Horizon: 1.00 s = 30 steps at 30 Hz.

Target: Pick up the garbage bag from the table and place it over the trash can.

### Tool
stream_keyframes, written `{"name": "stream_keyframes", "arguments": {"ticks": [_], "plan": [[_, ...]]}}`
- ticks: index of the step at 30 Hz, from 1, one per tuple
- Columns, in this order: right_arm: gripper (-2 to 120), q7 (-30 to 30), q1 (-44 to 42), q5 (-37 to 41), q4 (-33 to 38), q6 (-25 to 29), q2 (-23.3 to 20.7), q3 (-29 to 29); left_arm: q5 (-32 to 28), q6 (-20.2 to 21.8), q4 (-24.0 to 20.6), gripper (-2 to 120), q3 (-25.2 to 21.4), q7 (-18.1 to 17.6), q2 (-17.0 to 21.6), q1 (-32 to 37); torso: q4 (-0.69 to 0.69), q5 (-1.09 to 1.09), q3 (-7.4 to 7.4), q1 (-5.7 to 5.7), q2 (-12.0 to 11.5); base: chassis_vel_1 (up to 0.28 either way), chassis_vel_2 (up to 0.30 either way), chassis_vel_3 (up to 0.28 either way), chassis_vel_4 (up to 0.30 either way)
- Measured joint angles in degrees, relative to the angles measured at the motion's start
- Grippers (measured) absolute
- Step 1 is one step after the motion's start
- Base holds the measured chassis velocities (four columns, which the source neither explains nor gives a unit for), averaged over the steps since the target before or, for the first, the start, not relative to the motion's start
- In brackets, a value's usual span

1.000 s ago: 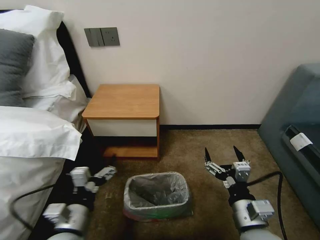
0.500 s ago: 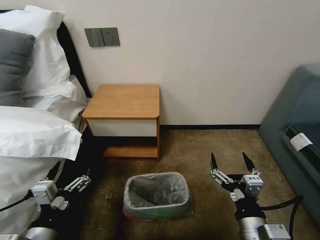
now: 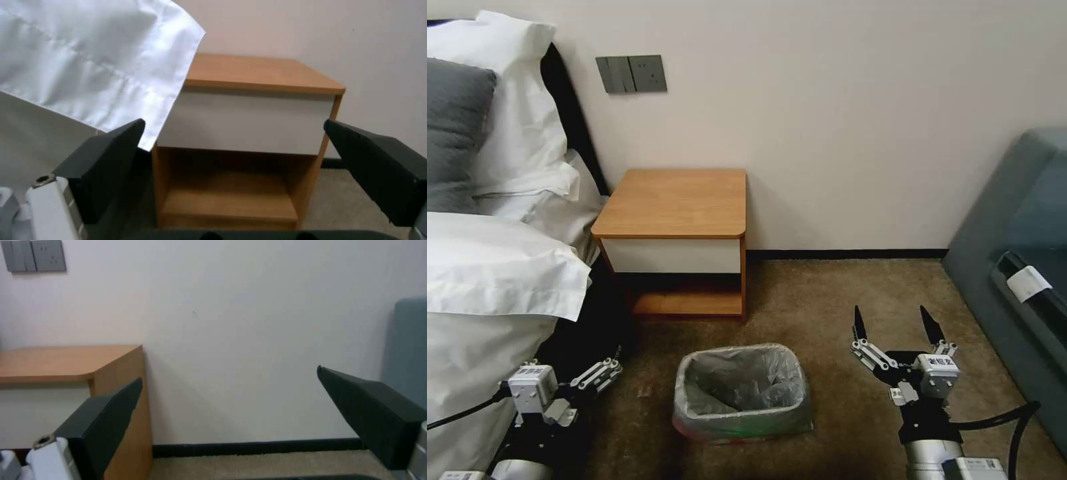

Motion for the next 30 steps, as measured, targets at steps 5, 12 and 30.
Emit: {"name": "stream_keyframes", "arguments": {"ticks": [5, 12, 30], "plan": [[100, 0.0, 0.0, 0.0, 0.0, 0.0, 0.0, 0.0, 0.0, 0.1, 0.0, 100, 0.0, 0.0, 0.0, -0.1, 0.00, 0.00, 0.00, 0.00, 0.0, 0.000, 0.000, 0.000, 0.000], [100, 0.0, 0.1, 0.0, 0.0, -0.1, 0.0, 0.0, 0.0, 0.1, 0.0, 100, 0.0, -0.1, 0.0, -0.1, 0.00, 0.00, 0.00, 0.00, 0.0, 0.000, 0.000, 0.000, 0.000], [100, 0.0, 0.1, 0.1, -0.1, -0.2, -0.1, -0.1, 0.0, 0.1, 0.0, 100, 0.1, -0.1, 0.0, -0.1, 0.00, 0.00, 0.00, 0.00, 0.0, 0.000, 0.000, 0.000, 0.000]]}}
